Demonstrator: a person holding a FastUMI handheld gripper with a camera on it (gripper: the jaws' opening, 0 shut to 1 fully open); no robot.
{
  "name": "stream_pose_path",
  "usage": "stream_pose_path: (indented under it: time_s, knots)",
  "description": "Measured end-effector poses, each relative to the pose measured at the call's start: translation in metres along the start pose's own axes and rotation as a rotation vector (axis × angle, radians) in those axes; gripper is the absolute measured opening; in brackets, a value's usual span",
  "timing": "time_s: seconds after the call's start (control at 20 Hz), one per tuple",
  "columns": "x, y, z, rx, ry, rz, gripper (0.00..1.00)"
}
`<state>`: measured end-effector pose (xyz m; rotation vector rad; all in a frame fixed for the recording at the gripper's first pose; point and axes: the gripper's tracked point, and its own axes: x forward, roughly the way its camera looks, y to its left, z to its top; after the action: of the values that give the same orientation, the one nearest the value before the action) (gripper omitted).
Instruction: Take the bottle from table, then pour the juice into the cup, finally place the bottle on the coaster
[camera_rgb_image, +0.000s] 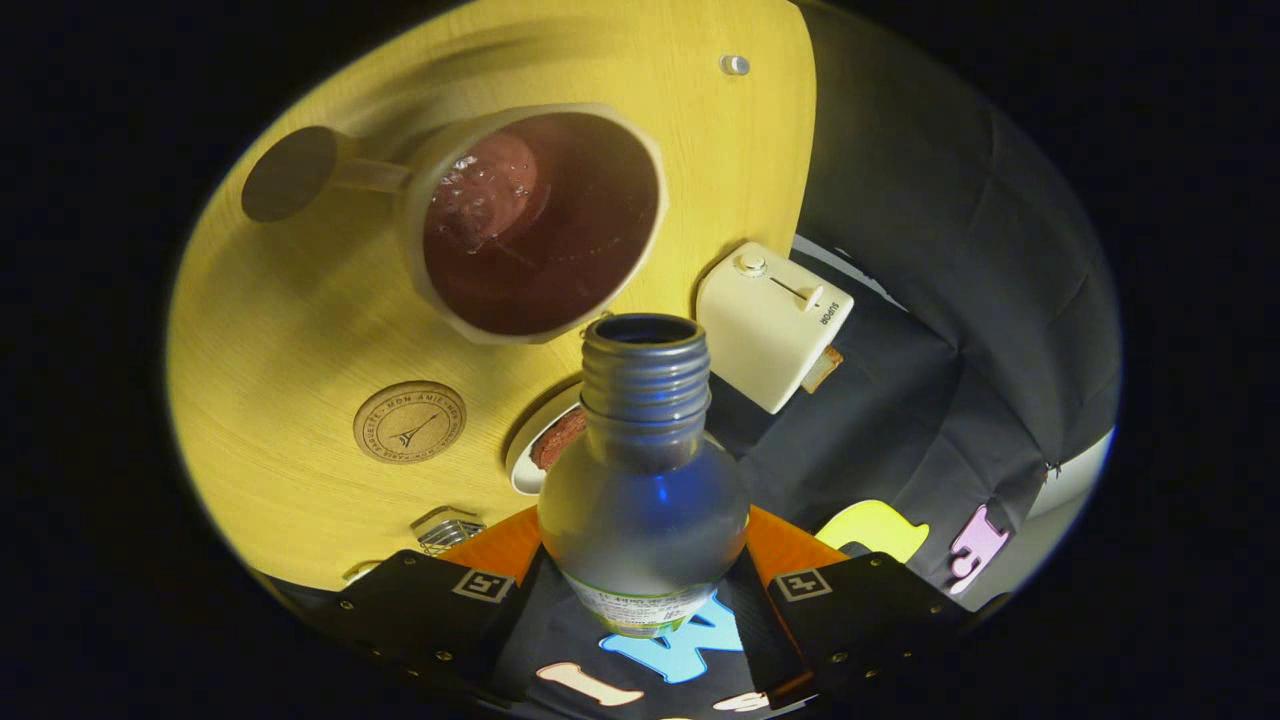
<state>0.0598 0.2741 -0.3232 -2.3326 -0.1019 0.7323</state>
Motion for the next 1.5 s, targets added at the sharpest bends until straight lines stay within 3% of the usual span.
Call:
stream_pose_path:
  time_s: [0.2,0.35,0.75,1.5]
  knots:
    - [-0.004,0.011,0.004,0.144,-0.021,0.042,0.80]
    - [-0.008,0.008,0.007,0.249,-0.042,0.024,0.80]
    - [-0.016,0.009,-0.004,0.666,-0.062,0.028,0.80]
    - [-0.016,0.052,-0.037,1.176,0.007,0.146,0.80]
